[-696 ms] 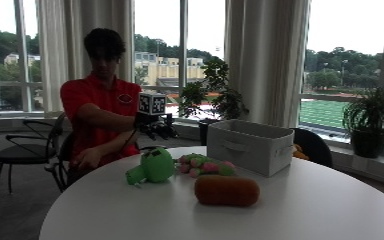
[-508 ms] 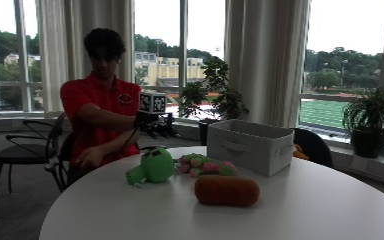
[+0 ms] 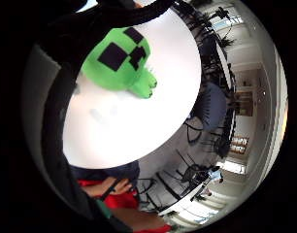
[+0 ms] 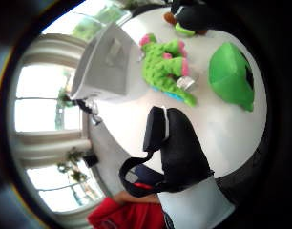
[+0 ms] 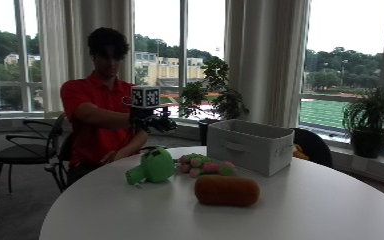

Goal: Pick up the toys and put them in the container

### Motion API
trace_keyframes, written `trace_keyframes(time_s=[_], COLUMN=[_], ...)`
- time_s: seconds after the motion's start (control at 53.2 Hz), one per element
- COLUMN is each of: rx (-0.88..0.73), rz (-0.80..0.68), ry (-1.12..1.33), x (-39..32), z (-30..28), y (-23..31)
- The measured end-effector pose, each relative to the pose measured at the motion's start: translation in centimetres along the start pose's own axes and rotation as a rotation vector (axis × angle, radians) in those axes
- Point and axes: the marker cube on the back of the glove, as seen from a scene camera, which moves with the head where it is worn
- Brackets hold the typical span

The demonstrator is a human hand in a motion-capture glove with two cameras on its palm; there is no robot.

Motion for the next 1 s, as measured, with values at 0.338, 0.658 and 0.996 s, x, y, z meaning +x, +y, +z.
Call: trace_keyframes(time_s=[0.338, 0.658, 0.996], rx=[-0.006, -0.126, -0.359], rz=[0.059, 0.074, 0.013], ry=[-0.058, -0.038, 0.006], x=[4.6, 5.3, 5.8], z=[-0.6, 4.2, 9.4], y=[-3.9, -6.4, -8.6])
